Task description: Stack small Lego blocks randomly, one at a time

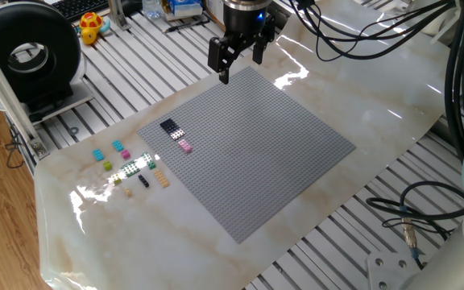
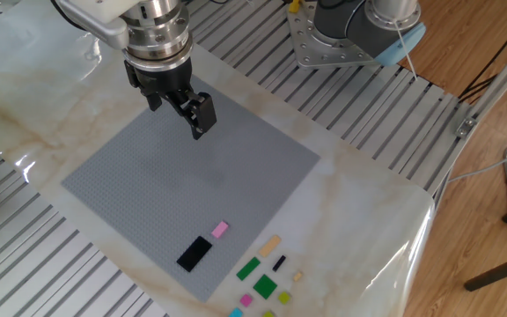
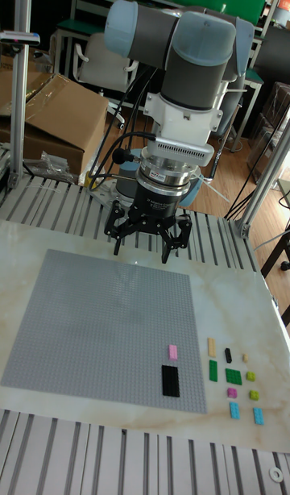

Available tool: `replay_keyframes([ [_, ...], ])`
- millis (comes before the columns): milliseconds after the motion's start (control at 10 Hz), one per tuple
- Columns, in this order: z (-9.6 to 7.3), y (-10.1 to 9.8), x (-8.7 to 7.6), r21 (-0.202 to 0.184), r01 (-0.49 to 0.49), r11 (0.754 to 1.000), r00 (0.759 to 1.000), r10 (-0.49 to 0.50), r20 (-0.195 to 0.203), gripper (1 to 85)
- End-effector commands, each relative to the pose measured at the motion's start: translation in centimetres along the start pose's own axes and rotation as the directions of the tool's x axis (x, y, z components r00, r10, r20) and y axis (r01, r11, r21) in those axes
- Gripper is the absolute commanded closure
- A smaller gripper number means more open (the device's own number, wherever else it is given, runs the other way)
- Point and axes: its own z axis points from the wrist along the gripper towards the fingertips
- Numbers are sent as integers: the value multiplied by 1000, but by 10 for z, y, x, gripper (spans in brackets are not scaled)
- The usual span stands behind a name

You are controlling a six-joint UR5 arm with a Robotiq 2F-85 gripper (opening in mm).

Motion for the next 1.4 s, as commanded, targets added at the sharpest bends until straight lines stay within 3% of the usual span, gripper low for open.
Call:
replay_keyframes([
  [0,-1,9,-26,-24,27,999,995,-25,100,17],
  [100,0,10,-27,-29,38,999,994,-35,104,843],
  [500,2,8,-23,-26,29,999,995,-26,93,830],
  [700,2,14,-20,-60,29,998,996,-23,91,657],
  [1100,3,14,-12,-76,42,996,997,-37,66,627],
  [1300,3,18,-8,-88,94,992,994,-90,54,590],
])
